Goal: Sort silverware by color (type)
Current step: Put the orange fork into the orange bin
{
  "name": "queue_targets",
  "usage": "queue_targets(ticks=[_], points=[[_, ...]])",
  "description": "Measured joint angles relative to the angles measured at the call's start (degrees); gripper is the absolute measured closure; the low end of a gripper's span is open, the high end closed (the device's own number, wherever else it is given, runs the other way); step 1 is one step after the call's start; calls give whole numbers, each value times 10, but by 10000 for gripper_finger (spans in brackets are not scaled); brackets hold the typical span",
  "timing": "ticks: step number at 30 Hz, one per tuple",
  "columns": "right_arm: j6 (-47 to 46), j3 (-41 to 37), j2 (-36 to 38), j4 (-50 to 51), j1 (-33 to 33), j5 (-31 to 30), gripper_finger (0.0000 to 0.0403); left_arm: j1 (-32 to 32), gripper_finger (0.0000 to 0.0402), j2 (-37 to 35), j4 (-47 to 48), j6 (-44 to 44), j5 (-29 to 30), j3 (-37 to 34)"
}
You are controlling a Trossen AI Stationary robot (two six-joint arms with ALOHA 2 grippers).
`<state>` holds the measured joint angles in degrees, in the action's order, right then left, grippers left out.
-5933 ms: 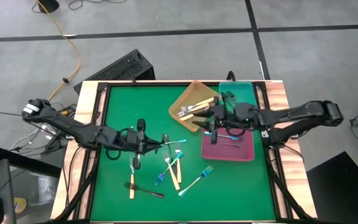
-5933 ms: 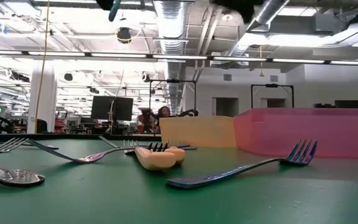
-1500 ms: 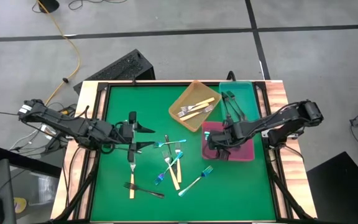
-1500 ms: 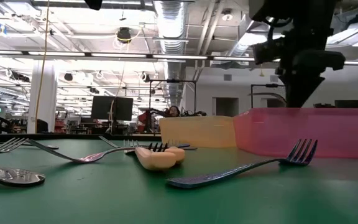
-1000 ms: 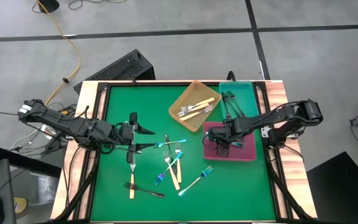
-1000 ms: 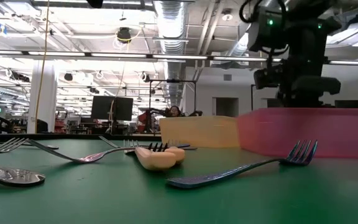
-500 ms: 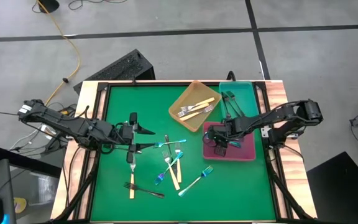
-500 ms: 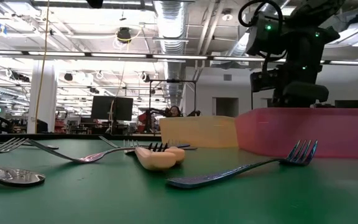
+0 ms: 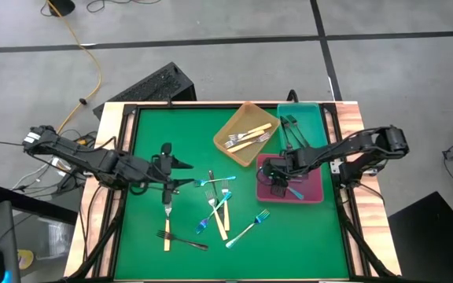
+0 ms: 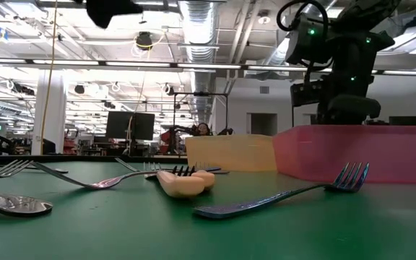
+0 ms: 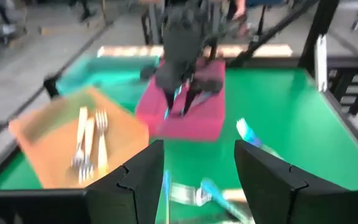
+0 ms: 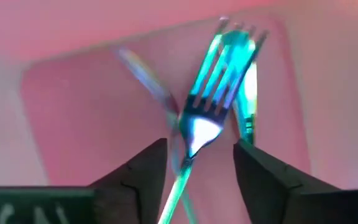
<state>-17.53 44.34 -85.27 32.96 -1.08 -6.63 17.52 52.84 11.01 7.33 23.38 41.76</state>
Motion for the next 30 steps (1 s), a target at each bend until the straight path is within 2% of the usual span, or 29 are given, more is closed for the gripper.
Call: queue_targets(ticks=[5, 14, 21, 25, 30], points=[[3, 19, 11, 22, -1, 9, 176, 0, 221, 7, 89, 61, -1, 0], [11, 71, 46, 61, -13, 13, 179, 6, 221, 41, 211, 164, -19, 0], [3, 88, 72, 67, -38, 10, 179, 18, 221, 125, 328, 265, -26, 0], [-9, 88, 77, 66, -53, 10, 179, 12, 221, 183, 345, 336, -28, 0], [-16, 88, 75, 72, -68, 9, 179, 9, 221, 256, 360, 338, -101, 0]])
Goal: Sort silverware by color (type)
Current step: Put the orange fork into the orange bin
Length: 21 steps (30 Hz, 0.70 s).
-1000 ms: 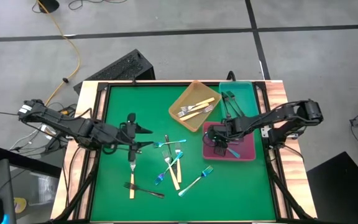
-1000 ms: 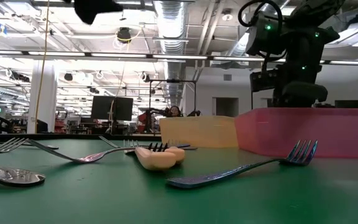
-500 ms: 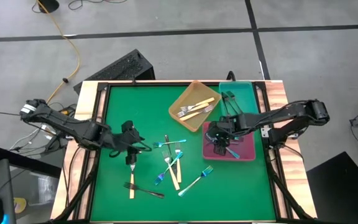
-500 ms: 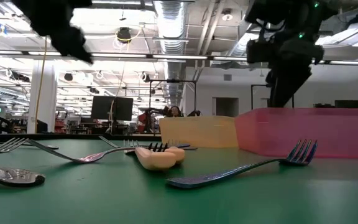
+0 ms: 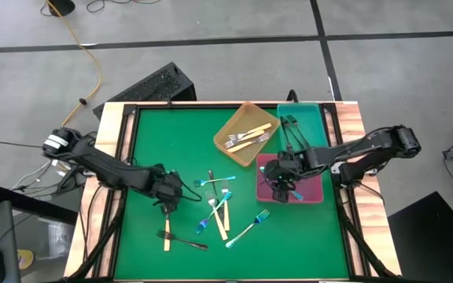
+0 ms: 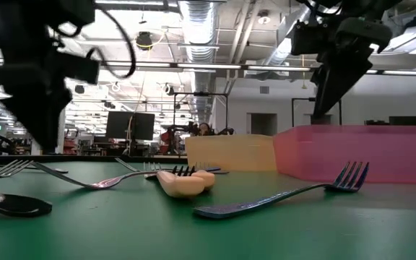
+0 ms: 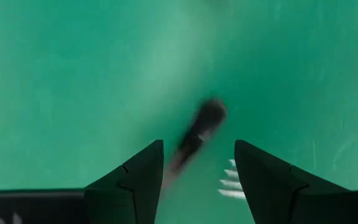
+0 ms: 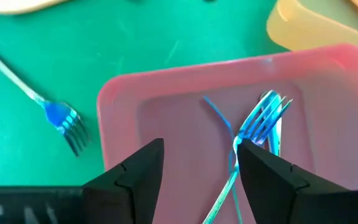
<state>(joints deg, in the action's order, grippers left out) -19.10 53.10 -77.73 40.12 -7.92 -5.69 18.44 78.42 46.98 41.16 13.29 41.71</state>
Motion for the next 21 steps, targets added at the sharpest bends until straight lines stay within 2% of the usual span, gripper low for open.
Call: queue_targets(ticks=[5, 10, 16, 21], points=[[-1, 0, 0, -2, -10, 0, 179, 3, 221, 50, -2, 1, -32, 0], [-4, 0, 0, -3, -10, -2, 179, 8, 221, 56, 0, 31, -65, 0], [-5, 0, 0, -3, -10, -2, 179, 11, 221, 55, 2, 50, -22, 11], [-9, 0, 0, -3, -11, -2, 179, 11, 221, 47, 8, 27, -24, 43]])
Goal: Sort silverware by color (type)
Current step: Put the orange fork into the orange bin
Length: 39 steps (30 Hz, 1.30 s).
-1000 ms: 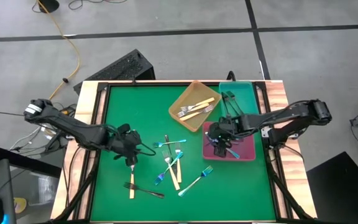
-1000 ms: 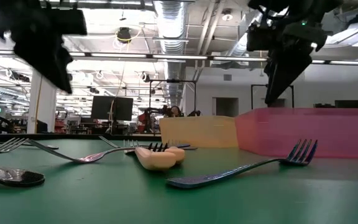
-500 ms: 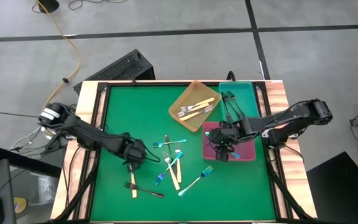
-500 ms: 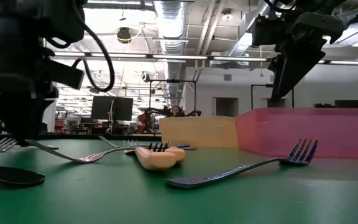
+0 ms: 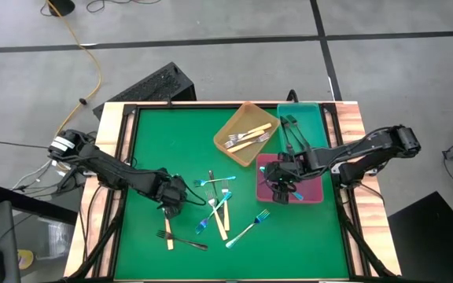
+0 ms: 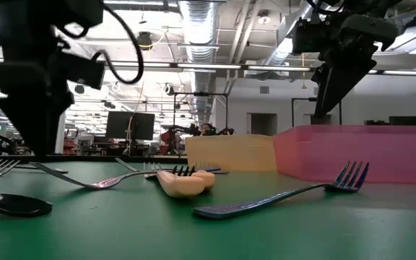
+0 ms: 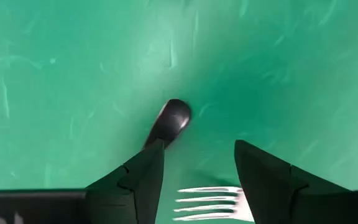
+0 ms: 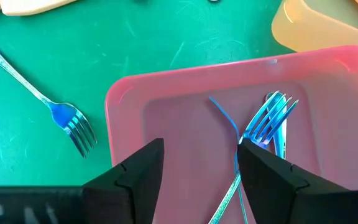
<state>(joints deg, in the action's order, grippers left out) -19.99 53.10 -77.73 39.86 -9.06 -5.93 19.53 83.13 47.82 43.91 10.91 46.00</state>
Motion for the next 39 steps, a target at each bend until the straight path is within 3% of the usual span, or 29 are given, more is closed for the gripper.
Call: queue_targets(ticks=[5, 11, 14, 25, 34, 39], points=[[-19, 0, 0, 0, 0, 0, 179, 5, 221, -3, 22, 177, 16, 22], [-27, 0, 0, 1, 0, 0, 179, 61, 221, -3, 21, 287, -88, 22], [-35, 0, 0, 1, 0, 0, 179, 92, 221, -3, 20, 324, -113, 22], [-35, 0, 0, 0, 0, 0, 179, 147, 221, -3, 27, 437, -107, 22], [-35, 0, 0, 0, 0, 0, 179, 166, 221, -3, 15, 393, -121, 22], [-35, 0, 0, 0, 0, 0, 179, 168, 221, -3, 7, 463, -109, 22]])
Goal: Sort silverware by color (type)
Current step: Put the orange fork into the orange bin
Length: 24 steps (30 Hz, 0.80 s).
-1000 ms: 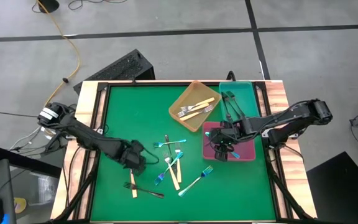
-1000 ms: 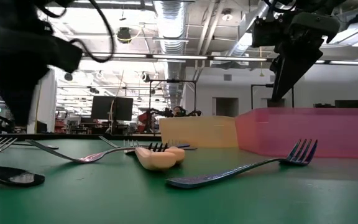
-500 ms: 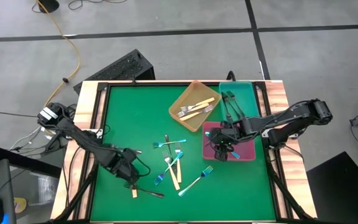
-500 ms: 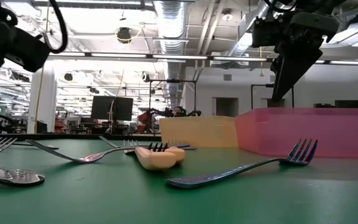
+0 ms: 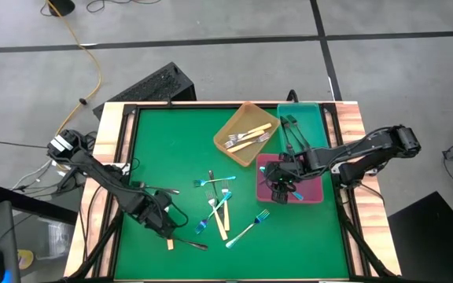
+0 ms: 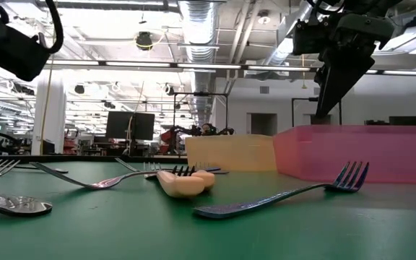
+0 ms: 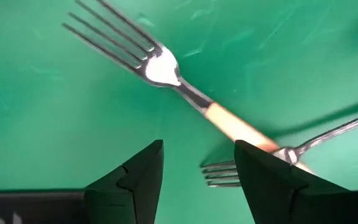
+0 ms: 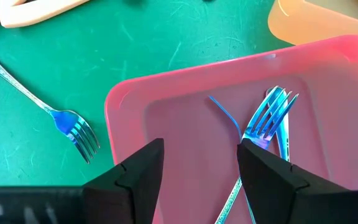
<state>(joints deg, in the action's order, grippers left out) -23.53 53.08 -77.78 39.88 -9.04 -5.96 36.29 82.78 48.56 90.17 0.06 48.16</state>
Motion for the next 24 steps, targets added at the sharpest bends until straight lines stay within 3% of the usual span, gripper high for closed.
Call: queue_targets(ticks=[7, 13, 20, 24], points=[[0, 0, 0, 0, 1, 0, 179, 6, 221, 0, -50, 20, 8, 0], [0, 0, 0, 0, 1, 0, 179, 6, 221, 0, -71, 98, 7, 0], [0, 0, 0, 0, 1, 0, 179, 20, 221, 0, -72, 234, 67, 0], [2, 0, 0, 0, 1, -1, 179, 29, 221, 5, -72, 268, 92, 0]])
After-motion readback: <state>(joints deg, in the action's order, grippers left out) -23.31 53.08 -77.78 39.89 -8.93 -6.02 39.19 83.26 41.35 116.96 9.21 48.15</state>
